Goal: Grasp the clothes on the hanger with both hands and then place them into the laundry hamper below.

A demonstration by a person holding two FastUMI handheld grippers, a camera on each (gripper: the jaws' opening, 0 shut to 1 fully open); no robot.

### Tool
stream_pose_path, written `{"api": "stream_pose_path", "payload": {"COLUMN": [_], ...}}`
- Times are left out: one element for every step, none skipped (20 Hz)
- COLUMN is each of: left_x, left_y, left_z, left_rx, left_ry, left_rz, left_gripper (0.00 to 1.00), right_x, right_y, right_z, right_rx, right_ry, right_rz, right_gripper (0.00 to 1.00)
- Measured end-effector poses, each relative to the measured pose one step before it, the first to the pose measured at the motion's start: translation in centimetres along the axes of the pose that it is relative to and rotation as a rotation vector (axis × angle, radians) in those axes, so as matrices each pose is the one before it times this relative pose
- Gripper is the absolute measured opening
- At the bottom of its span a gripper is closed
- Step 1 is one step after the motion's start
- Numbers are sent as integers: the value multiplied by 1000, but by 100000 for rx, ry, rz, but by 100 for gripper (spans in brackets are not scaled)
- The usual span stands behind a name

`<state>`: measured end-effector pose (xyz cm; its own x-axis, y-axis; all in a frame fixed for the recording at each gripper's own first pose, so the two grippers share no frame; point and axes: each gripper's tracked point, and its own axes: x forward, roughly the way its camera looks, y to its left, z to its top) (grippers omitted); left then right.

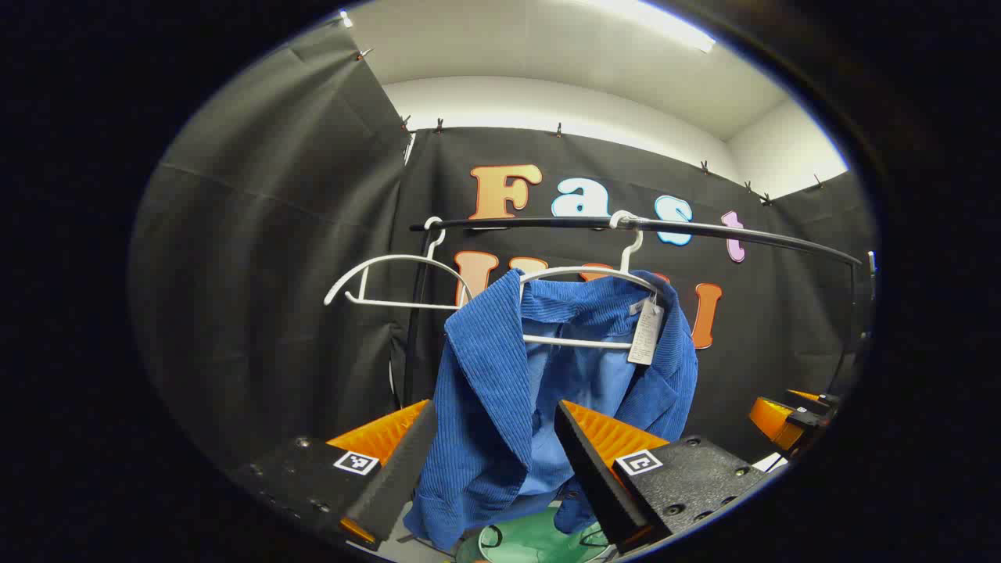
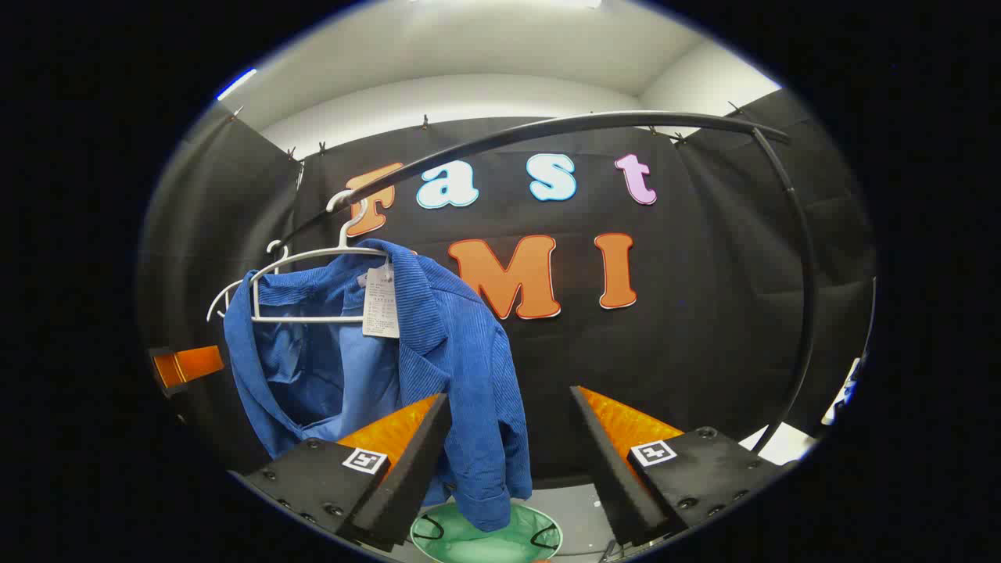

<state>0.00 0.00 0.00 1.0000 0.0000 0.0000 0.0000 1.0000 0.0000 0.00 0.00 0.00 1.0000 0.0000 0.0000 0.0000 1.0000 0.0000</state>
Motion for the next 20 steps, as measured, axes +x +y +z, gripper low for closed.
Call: {"api": "stream_pose_path", "payload": {"left_x": [-37, -16, -31, 65, 0, -4, -25, 41, -5, 4, 81, -38, 49, 72, -23, 0, -20, -118, -6, 24], "left_y": [-89, -1, 7, -65, -86, -245, -266, -113, -91, -10, -41, 33, -22, 34, 148, 155, 121, 273, 262, 192], "left_z": [103, 76, -5, -266, -175, -162, -64, -106, -16, -116, -26, -114, 54, 13, -81, -66, 87, 94, 26, -38], "left_rx": [100, -31, -338, -526, -621, -503, -76, 383, 703, 675, 411, 27, -273, -335, -206, -210, -222, -83, 28, -27], "left_ry": [-231, -619, -211, 179, 498, 701, 556, 359, 222, 301, 570, 277, -195, 132, 434, 316, -187, -446, -228, -84], "left_rz": [-101, 268, 662, 526, 330, -403, -980, -928, -862, -820, -827, -1063, -1091, -717, -391, -174, 20, 408, 634, 428], "left_gripper": [92, 95, 95, 95, 92, 92, 95, 92, 95, 95, 95, 92, 95, 95, 92, 95, 95, 95, 95, 95], "right_x": [-1, -32, -16, -46, 88, 44, -67, -129, -188, -159, -137, -86, -19, -54, -64, -59, 10, 212, 387, 322], "right_y": [-194, -39, 111, 61, -205, -484, -494, -252, -48, 104, 195, 379, 358, 275, 377, 607, 606, 586, 442, 490], "right_z": [-47, -48, -205, -151, -109, -87, -13, 41, -30, -55, -146, -40, -64, -60, 9, 197, 174, 127, -53, -114], "right_rx": [-1745, -687, 1040, 1396, 970, -26, -611, -276, 107, 373, 656, 771, 686, 150, -95, 252, 598, 545, 629, 868], "right_ry": [-301, 203, 981, 963, 964, 730, 245, 132, 96, 28, 236, 19, -209, 70, 80, -343, -543, -277, 470, 616], "right_rz": [-402, 541, 1463, 1078, 147, -914, -1224, -1077, -695, -598, -257, 40, -215, -181, 154, 906, 1392, 1424, 1195, 1182], "right_gripper": [98, 89, 98, 98, 98, 98, 90, 98, 98, 98, 98, 98, 98, 98, 98, 90, 90, 90, 90, 89]}}
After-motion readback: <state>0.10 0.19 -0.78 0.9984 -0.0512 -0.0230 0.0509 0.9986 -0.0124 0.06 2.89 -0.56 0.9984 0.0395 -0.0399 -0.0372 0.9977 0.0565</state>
